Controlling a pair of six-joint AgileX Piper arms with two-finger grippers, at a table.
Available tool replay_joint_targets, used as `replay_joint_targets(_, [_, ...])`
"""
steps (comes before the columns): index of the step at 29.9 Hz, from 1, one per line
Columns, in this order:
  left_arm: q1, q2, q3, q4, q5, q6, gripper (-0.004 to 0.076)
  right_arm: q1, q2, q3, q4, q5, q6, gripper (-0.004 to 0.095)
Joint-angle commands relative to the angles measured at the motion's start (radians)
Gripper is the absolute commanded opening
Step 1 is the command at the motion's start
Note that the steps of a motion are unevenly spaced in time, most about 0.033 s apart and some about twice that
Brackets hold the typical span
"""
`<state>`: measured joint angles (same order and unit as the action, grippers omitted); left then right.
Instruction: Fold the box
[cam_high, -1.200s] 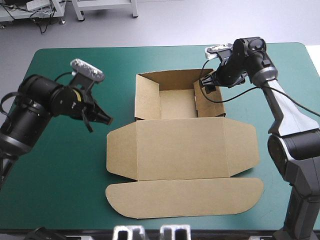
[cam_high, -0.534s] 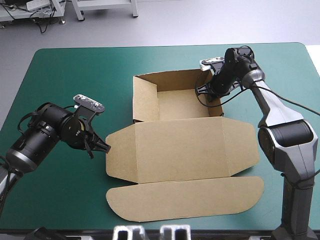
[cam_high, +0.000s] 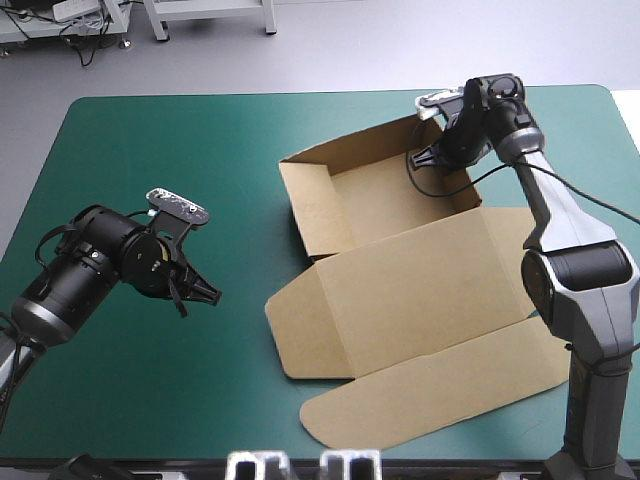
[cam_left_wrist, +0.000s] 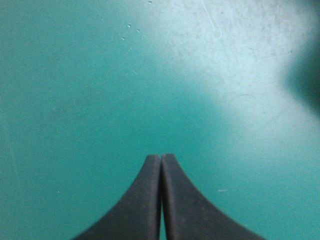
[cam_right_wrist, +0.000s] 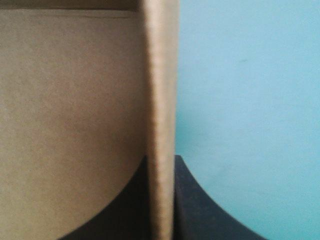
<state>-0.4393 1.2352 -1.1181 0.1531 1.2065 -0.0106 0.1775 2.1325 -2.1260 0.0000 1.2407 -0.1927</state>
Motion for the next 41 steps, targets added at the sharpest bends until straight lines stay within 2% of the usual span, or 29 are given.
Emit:
replay_joint_targets(1, [-0.001, -0.028, -0.022, 0.009, -0.033, -0.016, -0.0010, -0.082, -0.063, -0.082, -0.153, 0.002, -0.003, -0.0020])
replay_joint_targets(2, [-0.001, -0.028, -0.022, 0.009, -0.035, -0.022, -0.0010, -0.123, -0.063, -0.090, -0.197, -0.002, 0.005, -0.0020])
replay_joint_targets(4, [-0.001, -0.028, -0.022, 0.009, -0.038, -0.022, -0.0010, -0.195, -0.063, -0.098, -0.204, -0.004, 0.011, -0.0020])
replay_joint_targets(10, [-0.001, -0.028, -0.022, 0.009, -0.055, -0.022, -0.0010, -0.443, -0.045, -0.098, 0.005, 0.008, 0.001, -0.0020])
replay_joint_targets(15, [-0.001, -0.028, -0.022, 0.021, -0.057, -0.022, -0.0010, -0.572, -0.019, -0.098, 0.017, 0.008, -0.001, -0.0020])
replay_joint_targets(21, [-0.001, -0.028, -0.022, 0.021, -0.057, -0.022, -0.0010, -0.622, -0.011, -0.098, 0.017, -0.017, -0.023, -0.0020])
replay_joint_targets(29, [-0.001, -0.028, -0.022, 0.023, -0.057, -0.022, -0.0010, -0.625, 0.009, -0.098, 0.022, -0.030, -0.070, -0.0018])
replay_joint_targets(31, [-0.001, -0.028, -0.022, 0.023, -0.057, -0.022, -0.0010, -0.625, 0.018, -0.098, 0.012, -0.030, -0.079, 0.0014])
replay_joint_targets(32, [-0.001, -0.028, -0.022, 0.023, -0.055, -0.022, -0.0010, -0.625, 0.021, -0.098, 0.012, -0.030, -0.079, 0.0064])
replay_joint_targets(34, [-0.001, -0.028, -0.022, 0.023, -0.049, -0.022, -0.0010, -0.627, 0.021, -0.098, 0.010, -0.038, -0.103, 0.0224])
replay_joint_targets(39, [-0.001, -0.028, -0.022, 0.023, -0.047, -0.022, -0.0010, -0.646, 0.016, -0.100, -0.018, -0.093, -0.088, 0.0770])
replay_joint_targets(41, [-0.001, -0.028, -0.022, 0.023, -0.047, -0.022, -0.0010, -0.655, 0.014, -0.111, -0.036, -0.084, -0.073, 0.0880])
